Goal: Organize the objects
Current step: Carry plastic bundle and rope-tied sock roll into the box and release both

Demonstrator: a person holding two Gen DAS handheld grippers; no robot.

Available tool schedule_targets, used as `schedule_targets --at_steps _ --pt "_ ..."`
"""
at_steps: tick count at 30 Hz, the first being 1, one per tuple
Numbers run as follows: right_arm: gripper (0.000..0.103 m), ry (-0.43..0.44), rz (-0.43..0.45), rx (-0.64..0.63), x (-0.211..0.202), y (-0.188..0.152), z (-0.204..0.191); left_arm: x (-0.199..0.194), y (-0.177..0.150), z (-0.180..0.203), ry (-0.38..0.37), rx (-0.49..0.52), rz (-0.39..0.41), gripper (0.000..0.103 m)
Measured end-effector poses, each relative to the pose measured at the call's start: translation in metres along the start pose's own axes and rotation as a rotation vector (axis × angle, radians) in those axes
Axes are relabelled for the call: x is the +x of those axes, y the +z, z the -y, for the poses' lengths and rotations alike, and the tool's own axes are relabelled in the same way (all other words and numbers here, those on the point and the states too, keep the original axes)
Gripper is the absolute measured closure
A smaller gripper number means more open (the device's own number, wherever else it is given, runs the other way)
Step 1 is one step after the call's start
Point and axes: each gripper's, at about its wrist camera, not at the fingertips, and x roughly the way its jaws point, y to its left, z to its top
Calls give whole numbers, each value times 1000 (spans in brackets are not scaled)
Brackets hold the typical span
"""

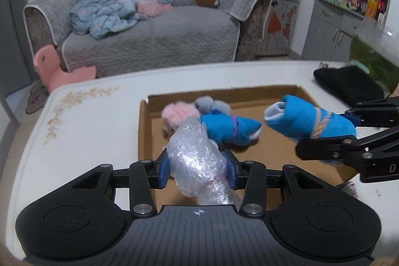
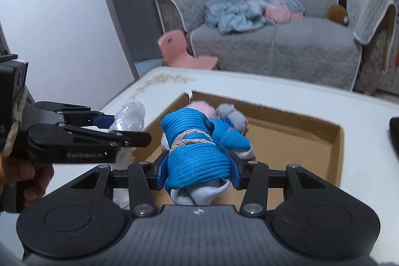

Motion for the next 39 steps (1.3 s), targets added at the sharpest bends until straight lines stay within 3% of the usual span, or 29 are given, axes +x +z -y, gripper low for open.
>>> schedule_targets --at_steps 11,16,25,29,31,34,39 --pt "59 -45 -121 21 54 -9 -19 45 -22 2 36 105 -83 53" --pt "59 -61 -173 9 69 -14 -17 57 -29 -4 19 85 -119 53" --pt "58 27 -278 -104 85 -6 -12 68 -25 2 -13 193 -191 51" --pt "58 81 -316 -174 89 3 -11 70 -20 -1 -35 203 -229 42" --pt "51 76 -316 -214 86 6 -12 67 -20 1 -33 211 -232 35" --pt "46 70 -331 -289 82 9 -18 63 -20 8 -41 244 -237 12" --pt "38 42 -369 -434 79 9 -32 59 -19 24 23 337 -263 2"
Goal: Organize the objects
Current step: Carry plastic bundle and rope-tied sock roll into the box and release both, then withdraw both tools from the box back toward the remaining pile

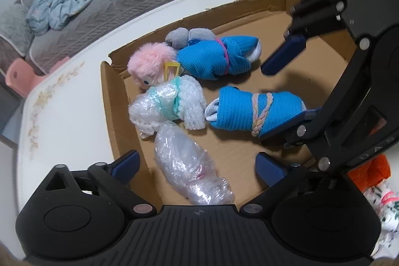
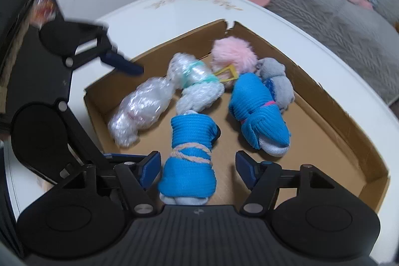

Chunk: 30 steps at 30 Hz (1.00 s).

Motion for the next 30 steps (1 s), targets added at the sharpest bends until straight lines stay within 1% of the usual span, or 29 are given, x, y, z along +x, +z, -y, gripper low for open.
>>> schedule_targets --at_steps 3,6,12,17,21,28,30 --pt "37 8 -21 -17 -1 0 -2 -1 -1 -2 -22 -16 -11 2" --pt "30 3 -19 -25 -5 2 1 -5 -2 -6 -43 -33 -7 2" --pt "27 -13 -38 -50 -7 3 0 -13 -3 -7 -47 -32 6 2" --pt "22 -22 -27 -37 -13 -2 -1 -20 -8 -12 -52 -65 19 1" --pt "21 -15 -11 -25 -18 -5 -4 -26 -12 -20 -61 -110 25 1" --pt "19 -14 17 -5 -30 -10 -9 -40 -24 -20 -68 -124 45 1" --pt "18 -25 26 5 -33 -12 -9 -42 -28 -20 -66 -130 48 1"
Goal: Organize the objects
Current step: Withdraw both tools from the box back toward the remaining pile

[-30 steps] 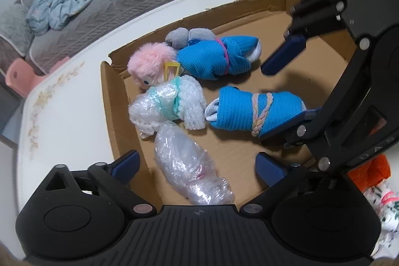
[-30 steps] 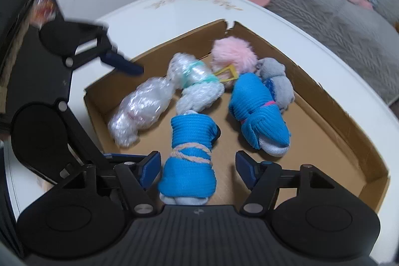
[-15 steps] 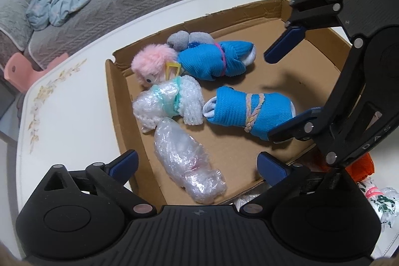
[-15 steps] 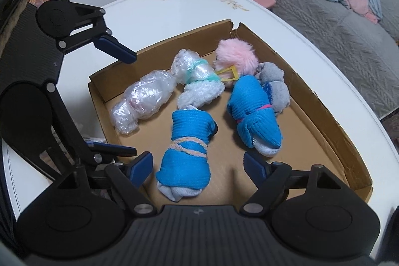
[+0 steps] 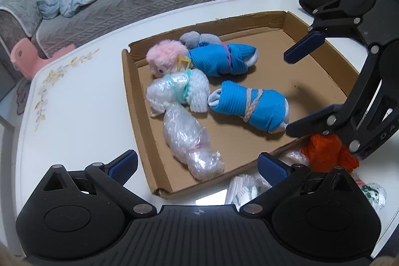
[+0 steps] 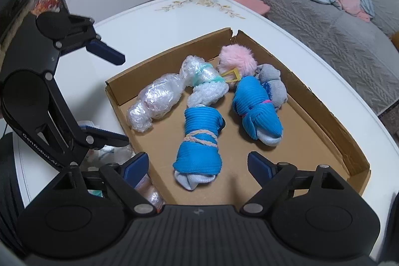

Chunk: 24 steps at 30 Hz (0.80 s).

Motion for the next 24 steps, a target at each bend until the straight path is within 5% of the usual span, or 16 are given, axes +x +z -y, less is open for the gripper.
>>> schedule_targets --at_steps 16,24 --pt "12 -91 220 281 -60 -87 -2 -15 -64 -10 -30 -115 56 1" --pt "9 -196 300 464 -50 -144 -6 -22 -85 -18 -15 -207 125 1"
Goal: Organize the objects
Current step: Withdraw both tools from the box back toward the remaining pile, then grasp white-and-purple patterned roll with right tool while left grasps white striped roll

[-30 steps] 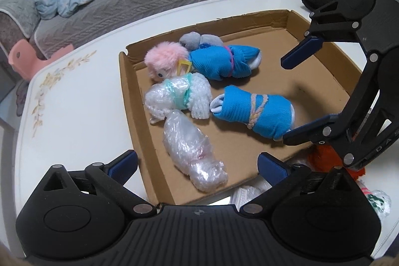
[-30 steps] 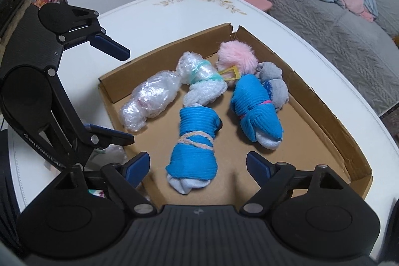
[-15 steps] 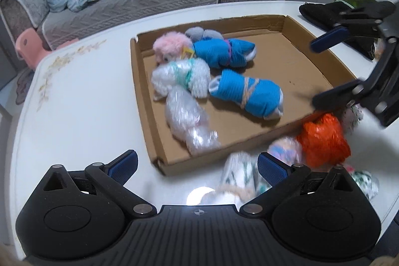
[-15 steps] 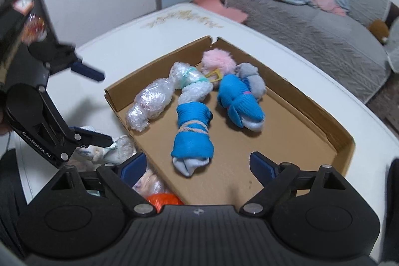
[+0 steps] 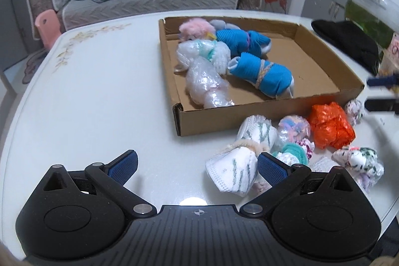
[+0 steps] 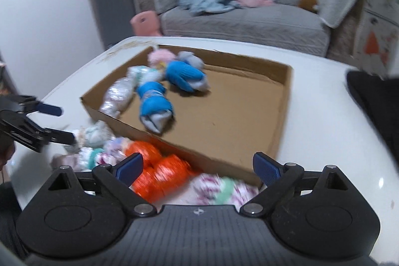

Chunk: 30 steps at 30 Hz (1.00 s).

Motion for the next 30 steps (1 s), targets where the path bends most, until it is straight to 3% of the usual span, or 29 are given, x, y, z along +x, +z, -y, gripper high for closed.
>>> schedule_targets --at_steps 3,13,16,19,25,30 --pt "9 -59 0 -15 11 -10 -1 4 -1 3 -14 -33 8 1" --pt "11 -85 9 44 33 -29 13 24 -3 25 3 -22 15 2" --pt "22 -76 26 78 31 -33 18 23 -6 29 6 -17 38 5" --pt "28 -79 40 71 28 -35 19 25 -10 29 -20 -28 28 16" --pt "38 -84 54 71 22 -40 19 24 -11 32 -10 -2 27 23" --pt "41 -82 64 56 16 -46 19 21 -10 36 27 29 33 56"
